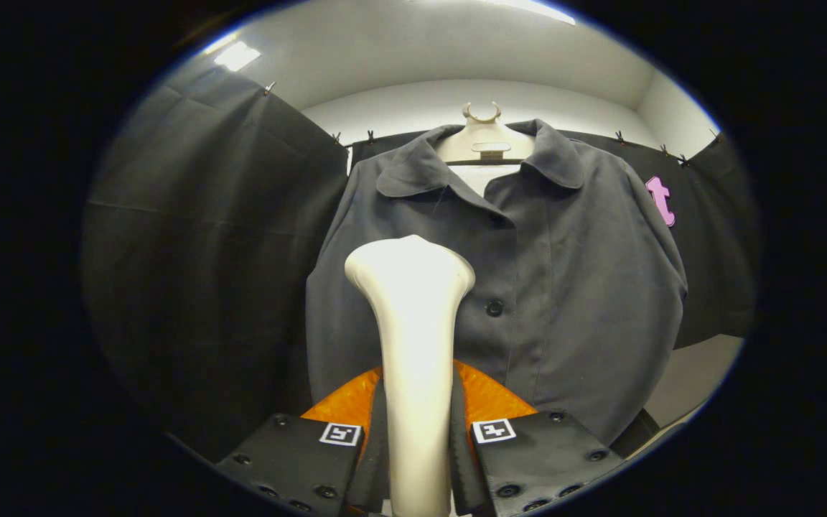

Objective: Iron the clothes twice with a garment steamer, once on the left side and once on the right side.

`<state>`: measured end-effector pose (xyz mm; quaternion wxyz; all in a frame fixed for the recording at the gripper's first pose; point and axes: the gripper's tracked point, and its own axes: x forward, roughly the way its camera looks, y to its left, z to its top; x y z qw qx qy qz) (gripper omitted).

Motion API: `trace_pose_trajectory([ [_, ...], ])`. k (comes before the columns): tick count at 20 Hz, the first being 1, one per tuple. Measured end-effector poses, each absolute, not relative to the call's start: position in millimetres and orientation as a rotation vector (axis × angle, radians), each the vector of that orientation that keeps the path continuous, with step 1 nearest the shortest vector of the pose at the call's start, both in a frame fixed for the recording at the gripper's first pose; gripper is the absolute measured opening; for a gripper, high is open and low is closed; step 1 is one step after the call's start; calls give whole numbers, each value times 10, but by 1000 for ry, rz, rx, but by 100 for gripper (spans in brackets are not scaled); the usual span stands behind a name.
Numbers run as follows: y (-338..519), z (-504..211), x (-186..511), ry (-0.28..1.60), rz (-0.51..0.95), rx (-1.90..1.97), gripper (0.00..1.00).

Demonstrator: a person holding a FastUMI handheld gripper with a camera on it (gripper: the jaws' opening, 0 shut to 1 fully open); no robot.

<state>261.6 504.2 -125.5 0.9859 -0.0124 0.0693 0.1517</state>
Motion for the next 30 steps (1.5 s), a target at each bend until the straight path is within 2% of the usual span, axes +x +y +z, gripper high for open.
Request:
trace_pose_trajectory([
  [30,4717,-3047,1695,433,316,-88,43],
])
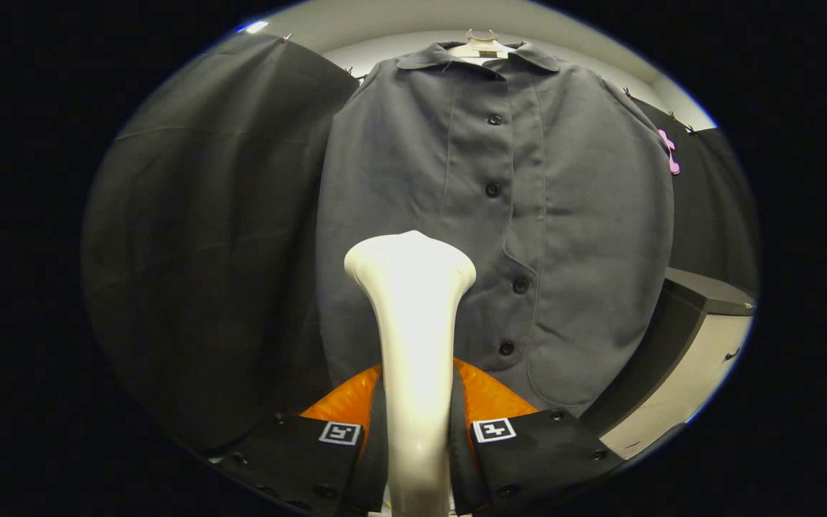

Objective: Iron the clothes twice with a garment steamer, once on the left side and once on the right side.

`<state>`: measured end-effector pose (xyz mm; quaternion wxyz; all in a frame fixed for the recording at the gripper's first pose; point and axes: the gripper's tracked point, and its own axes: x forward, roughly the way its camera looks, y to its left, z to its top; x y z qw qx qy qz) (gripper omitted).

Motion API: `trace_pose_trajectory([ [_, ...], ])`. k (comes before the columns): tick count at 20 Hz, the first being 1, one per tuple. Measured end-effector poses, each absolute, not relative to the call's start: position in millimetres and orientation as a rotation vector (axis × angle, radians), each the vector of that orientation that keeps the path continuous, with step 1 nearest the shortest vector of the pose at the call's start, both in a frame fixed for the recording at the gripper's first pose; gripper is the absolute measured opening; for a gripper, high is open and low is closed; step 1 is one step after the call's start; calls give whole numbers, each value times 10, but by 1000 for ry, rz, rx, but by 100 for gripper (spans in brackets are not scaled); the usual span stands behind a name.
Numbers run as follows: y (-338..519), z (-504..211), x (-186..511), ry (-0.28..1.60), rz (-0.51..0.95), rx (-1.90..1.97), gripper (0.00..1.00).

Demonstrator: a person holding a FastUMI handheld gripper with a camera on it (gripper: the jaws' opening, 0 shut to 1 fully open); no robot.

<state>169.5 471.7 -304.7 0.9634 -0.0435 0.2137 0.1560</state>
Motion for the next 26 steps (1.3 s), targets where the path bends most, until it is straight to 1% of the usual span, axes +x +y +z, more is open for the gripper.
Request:
trace_pose_trajectory([
  [6,4672,-3270,1553,479,316,-84,43],
  [9,4683,-3170,1501,476,324,-53,43],
  [16,4460,-2133,1450,311,333,0,43],
  [22,3902,-1421,1441,231,285,12,43],
  [26,3367,-1024,1337,189,255,22,43],
])
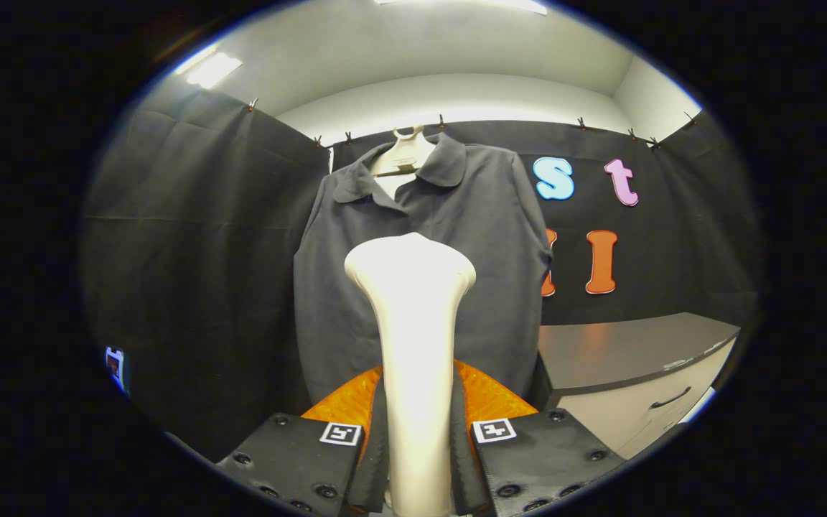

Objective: Iron the clothes twice with a garment steamer, once on the left side and once on the right side.

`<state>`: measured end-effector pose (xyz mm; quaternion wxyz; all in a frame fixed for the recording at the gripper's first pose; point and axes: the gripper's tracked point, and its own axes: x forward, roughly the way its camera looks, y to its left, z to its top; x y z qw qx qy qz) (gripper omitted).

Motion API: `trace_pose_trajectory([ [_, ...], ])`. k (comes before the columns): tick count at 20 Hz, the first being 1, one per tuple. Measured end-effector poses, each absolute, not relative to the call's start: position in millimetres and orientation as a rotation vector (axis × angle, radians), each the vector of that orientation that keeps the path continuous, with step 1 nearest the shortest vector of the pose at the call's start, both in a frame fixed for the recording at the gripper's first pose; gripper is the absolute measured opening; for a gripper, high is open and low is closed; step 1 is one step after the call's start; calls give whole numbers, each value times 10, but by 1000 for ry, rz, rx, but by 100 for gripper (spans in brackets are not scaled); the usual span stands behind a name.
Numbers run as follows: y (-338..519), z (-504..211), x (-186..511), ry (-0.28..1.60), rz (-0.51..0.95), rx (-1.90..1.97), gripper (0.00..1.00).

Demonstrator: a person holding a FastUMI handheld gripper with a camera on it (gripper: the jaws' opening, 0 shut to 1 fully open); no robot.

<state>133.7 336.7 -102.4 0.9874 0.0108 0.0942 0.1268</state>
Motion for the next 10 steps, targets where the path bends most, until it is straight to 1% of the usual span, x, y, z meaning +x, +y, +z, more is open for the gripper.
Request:
trace_pose_trajectory([
  [3,2972,-749,1259,160,227,20,42],
  [7,2439,-565,1216,140,180,15,43],
  [10,2013,-493,825,122,141,15,43],
])
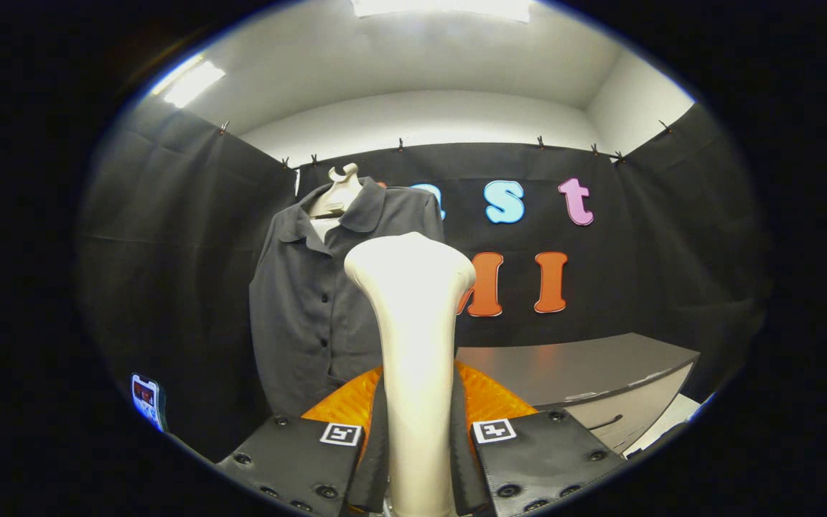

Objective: Iron the clothes twice with a garment steamer, once on the left side and once on the right side.

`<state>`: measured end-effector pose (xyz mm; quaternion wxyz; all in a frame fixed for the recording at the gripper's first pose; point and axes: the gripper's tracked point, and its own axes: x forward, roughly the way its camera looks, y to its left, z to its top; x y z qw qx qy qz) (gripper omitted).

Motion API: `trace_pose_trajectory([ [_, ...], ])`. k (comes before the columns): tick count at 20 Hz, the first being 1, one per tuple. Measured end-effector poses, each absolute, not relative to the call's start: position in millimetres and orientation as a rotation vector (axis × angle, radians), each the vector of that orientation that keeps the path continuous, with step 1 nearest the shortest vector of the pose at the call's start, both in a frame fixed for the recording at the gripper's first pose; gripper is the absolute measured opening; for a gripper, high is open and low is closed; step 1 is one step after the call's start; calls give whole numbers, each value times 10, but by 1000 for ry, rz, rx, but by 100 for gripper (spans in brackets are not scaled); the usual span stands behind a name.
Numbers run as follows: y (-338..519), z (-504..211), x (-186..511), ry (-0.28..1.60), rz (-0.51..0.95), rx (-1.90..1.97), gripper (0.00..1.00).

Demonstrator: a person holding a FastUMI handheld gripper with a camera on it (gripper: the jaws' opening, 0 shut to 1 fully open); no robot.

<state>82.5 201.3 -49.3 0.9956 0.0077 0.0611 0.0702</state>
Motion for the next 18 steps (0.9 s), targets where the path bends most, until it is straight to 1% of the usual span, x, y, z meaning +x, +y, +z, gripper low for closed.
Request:
trace_pose_trajectory([
  [11,1020,-599,457,87,22,-4,43],
  [18,637,-625,293,73,-27,-3,42],
])
